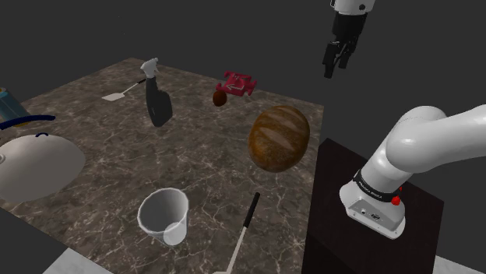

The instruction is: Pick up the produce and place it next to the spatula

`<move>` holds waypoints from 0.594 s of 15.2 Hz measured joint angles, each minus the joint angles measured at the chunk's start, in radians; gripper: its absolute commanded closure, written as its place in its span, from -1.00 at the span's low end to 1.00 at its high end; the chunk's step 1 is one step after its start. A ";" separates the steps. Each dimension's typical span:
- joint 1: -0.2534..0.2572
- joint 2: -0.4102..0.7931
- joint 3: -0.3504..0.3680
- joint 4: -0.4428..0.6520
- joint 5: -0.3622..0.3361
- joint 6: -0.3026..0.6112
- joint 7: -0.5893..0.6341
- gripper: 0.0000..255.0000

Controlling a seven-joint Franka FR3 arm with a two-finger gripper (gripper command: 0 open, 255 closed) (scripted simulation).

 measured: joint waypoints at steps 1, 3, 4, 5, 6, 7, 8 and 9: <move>0.000 0.000 0.000 0.000 0.000 0.000 0.000 -1.00; -0.001 0.046 0.009 0.016 0.010 0.027 0.022 -1.00; 0.001 0.077 0.023 0.020 0.022 0.049 0.045 -1.00; 0.001 0.104 0.032 0.031 0.030 0.064 0.065 -1.00; 0.002 0.141 0.044 0.039 0.040 0.089 0.088 -1.00; 0.001 0.183 0.053 0.051 0.048 0.117 0.107 -1.00; -0.002 0.222 0.057 0.068 0.051 0.137 0.121 -1.00; -0.002 0.257 0.067 0.086 0.058 0.151 0.143 -1.00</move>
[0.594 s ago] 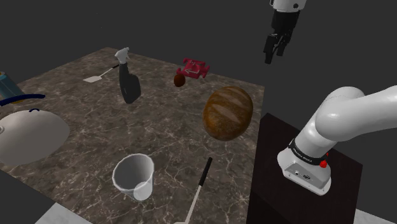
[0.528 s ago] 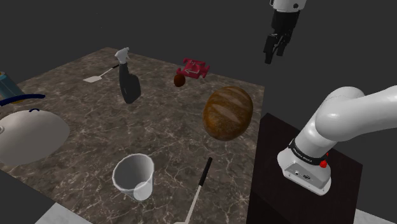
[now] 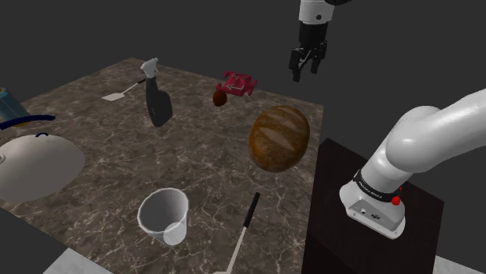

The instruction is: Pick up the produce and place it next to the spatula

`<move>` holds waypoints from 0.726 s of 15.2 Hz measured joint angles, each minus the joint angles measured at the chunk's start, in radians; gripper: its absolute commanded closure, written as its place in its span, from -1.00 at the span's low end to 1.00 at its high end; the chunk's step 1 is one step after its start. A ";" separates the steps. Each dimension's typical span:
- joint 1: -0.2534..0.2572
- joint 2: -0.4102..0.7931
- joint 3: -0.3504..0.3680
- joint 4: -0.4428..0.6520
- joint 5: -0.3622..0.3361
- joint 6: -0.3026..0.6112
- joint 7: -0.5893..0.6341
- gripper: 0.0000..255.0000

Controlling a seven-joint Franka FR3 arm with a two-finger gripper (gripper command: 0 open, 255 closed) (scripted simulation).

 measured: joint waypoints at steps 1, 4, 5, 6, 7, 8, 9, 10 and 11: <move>0.000 0.038 0.010 0.023 0.007 0.012 0.021 -1.00; -0.004 0.155 0.031 0.080 0.017 0.067 0.077 -1.00; -0.004 0.197 0.039 0.101 0.021 0.086 0.098 -1.00; -0.004 0.241 0.046 0.127 0.022 0.102 0.117 -1.00; -0.005 0.283 0.052 0.153 0.023 0.117 0.136 -1.00; -0.006 0.318 0.056 0.178 0.024 0.123 0.153 -1.00; -0.005 0.359 0.062 0.208 0.024 0.133 0.173 -1.00; -0.004 0.402 0.068 0.244 0.024 0.138 0.195 -1.00; -0.004 0.440 0.071 0.274 0.023 0.145 0.210 -1.00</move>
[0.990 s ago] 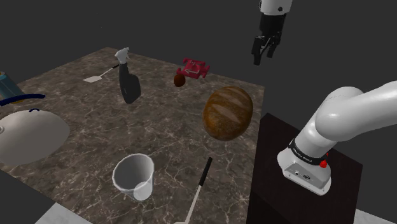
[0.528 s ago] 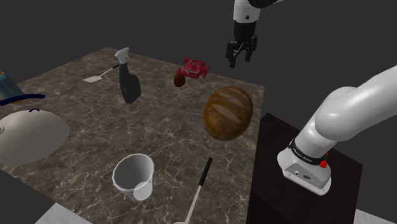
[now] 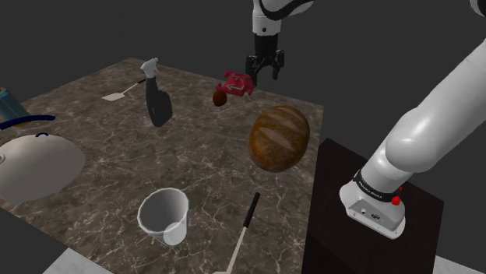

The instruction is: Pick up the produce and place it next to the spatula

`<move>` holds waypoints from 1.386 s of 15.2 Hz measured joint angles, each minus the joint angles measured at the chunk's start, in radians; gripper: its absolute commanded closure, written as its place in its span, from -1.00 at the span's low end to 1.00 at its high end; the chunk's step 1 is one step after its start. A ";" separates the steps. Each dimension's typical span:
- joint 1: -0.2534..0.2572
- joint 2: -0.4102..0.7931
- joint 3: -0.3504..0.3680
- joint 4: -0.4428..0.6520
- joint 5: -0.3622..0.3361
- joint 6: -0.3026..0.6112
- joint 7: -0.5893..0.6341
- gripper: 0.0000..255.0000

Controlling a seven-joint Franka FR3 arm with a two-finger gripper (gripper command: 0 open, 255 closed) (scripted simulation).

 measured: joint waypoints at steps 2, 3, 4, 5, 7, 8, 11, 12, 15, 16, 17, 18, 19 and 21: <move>0.003 0.084 0.007 0.074 -0.003 0.007 0.038 -1.00; 0.003 0.113 0.008 0.093 -0.004 0.015 0.053 -1.00; 0.003 0.155 0.009 0.130 -0.007 0.018 0.067 -1.00; 0.006 0.200 0.011 0.175 -0.010 0.016 0.086 -1.00; 0.010 0.280 0.011 0.262 -0.015 0.006 0.117 -1.00; 0.012 0.323 0.009 0.296 -0.018 0.014 0.129 -1.00; 0.020 0.452 0.005 0.433 -0.025 0.002 0.169 -1.00; 0.022 0.492 0.002 0.479 -0.026 -0.007 0.181 -1.00; 0.038 0.638 -0.005 0.671 -0.031 -0.055 0.222 -1.00; 0.043 0.688 -0.007 0.735 -0.031 -0.070 0.235 -1.00; 0.050 0.743 -0.010 0.811 -0.032 -0.092 0.248 -1.00; 0.052 0.799 -0.014 0.894 -0.032 -0.121 0.256 -1.00; 0.055 0.834 -0.016 0.938 -0.033 -0.130 0.262 -1.00; 0.057 0.859 -0.017 0.958 -0.033 -0.126 0.267 -1.00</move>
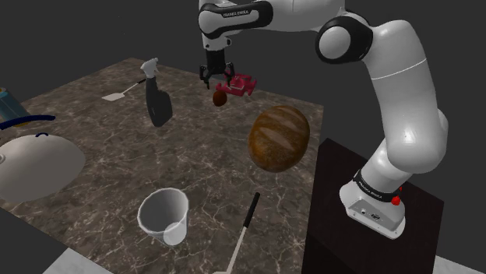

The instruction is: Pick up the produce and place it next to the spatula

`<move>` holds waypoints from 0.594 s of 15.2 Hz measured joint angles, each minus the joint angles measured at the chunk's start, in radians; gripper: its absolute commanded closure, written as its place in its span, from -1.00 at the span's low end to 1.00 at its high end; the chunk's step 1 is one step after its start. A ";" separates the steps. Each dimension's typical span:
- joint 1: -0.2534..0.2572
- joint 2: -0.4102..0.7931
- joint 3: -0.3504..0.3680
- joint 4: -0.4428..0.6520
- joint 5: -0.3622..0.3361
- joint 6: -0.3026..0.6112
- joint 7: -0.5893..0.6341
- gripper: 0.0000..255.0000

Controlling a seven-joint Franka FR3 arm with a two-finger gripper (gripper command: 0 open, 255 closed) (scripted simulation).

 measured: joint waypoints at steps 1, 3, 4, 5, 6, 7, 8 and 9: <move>-0.001 0.002 0.000 -0.010 0.000 0.013 0.000 -1.00; -0.001 0.000 0.000 -0.040 0.000 0.040 0.001 -1.00; -0.001 0.003 -0.001 -0.051 0.000 0.054 0.001 -1.00; -0.002 -0.003 0.000 -0.076 0.000 0.074 0.001 -1.00; -0.002 -0.004 -0.001 -0.087 0.000 0.083 0.001 -1.00; -0.003 -0.001 -0.001 -0.087 0.000 0.086 0.001 -1.00; -0.003 0.000 -0.001 -0.088 0.000 0.088 0.001 -1.00; -0.003 0.000 -0.001 -0.088 0.000 0.089 0.001 -1.00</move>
